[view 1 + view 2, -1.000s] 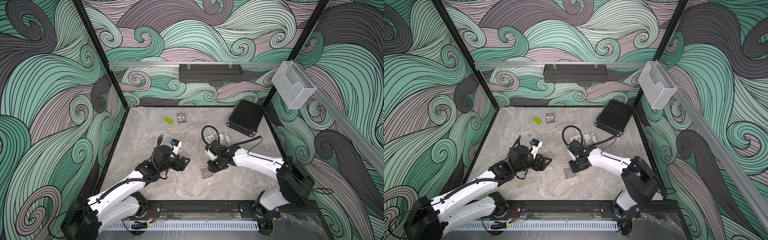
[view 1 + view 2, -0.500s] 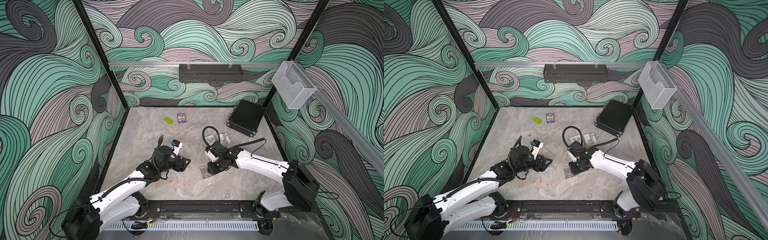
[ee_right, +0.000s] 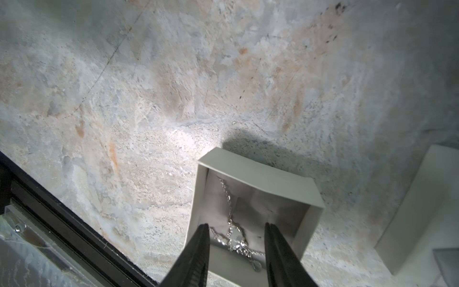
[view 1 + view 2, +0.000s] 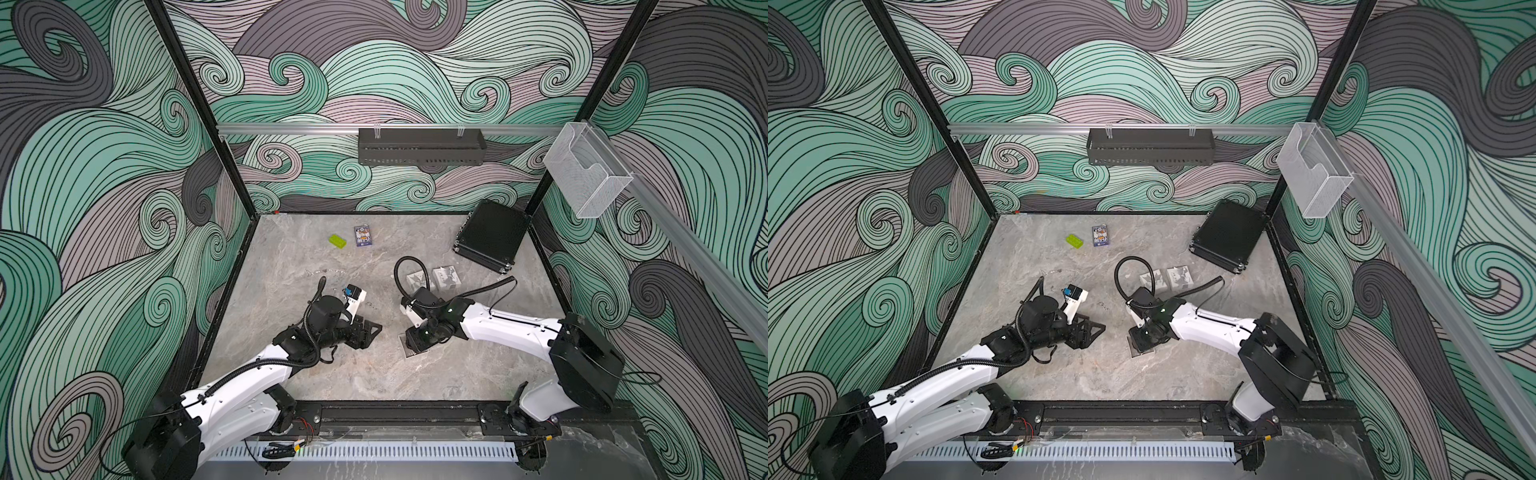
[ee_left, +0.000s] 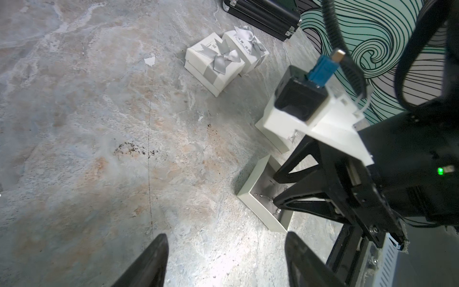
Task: Take the necklace out of the lift-off lid jewelry box
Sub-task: Take out the inner lining from the jewelry box.
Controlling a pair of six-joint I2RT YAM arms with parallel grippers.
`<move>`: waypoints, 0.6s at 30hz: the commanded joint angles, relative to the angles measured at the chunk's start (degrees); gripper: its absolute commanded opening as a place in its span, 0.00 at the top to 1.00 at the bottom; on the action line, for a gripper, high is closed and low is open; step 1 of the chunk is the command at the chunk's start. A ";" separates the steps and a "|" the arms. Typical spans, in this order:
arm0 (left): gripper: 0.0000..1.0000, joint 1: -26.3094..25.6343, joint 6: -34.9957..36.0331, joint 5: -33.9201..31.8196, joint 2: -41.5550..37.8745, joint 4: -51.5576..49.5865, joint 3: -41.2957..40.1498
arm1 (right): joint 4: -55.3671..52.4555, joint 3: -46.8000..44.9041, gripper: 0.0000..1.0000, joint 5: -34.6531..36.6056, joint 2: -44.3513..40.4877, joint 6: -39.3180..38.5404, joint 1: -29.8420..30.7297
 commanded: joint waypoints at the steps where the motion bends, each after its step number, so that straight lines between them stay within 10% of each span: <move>1: 0.28 0.14 1.61 1.69 -0.74 1.75 -0.01 | 0.98 1.58 0.58 2.52 2.13 -0.34 0.84; 9: 0.28 0.14 2.01 1.92 0.26 2.38 -0.10 | 0.25 2.92 0.59 6.41 8.16 -1.70 1.94; 18: 0.29 0.18 2.06 2.05 0.96 3.14 -0.36 | 3.61 1.55 0.87 4.01 6.62 -1.78 1.95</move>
